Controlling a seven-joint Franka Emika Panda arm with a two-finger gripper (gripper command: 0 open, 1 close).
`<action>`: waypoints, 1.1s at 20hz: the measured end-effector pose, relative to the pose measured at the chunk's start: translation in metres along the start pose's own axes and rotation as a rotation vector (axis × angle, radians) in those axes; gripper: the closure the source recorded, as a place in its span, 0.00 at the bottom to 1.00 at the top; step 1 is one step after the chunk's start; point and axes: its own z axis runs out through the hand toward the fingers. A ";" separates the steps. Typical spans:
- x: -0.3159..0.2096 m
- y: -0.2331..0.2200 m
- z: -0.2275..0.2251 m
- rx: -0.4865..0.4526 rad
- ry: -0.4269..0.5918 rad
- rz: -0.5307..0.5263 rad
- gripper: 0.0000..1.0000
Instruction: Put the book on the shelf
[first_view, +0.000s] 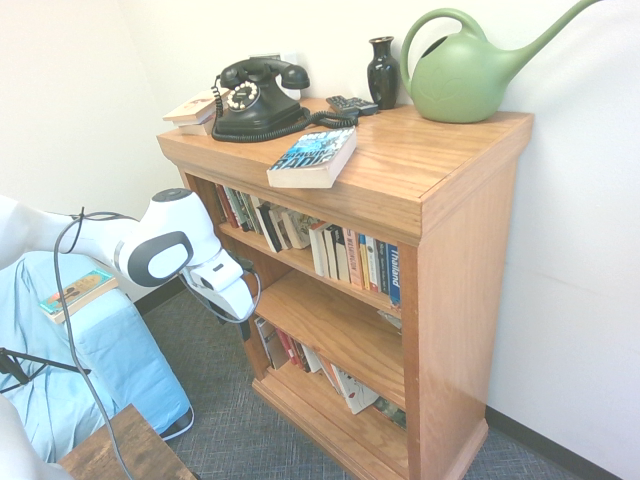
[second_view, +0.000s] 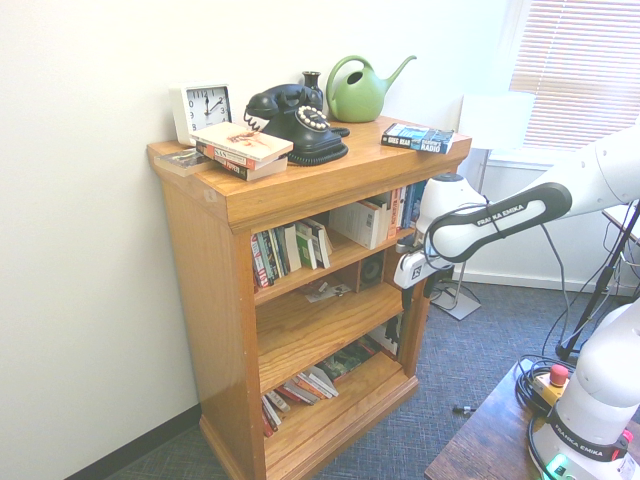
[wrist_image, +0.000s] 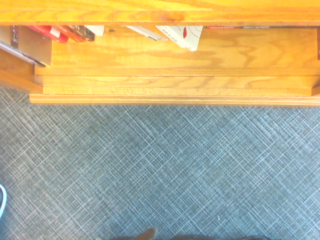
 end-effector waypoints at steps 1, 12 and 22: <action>0.000 0.000 0.000 -0.001 -0.001 0.000 0.00; -0.012 0.047 -0.087 -0.058 0.345 0.002 0.00; 0.007 0.123 -0.217 -0.244 0.778 -0.112 0.00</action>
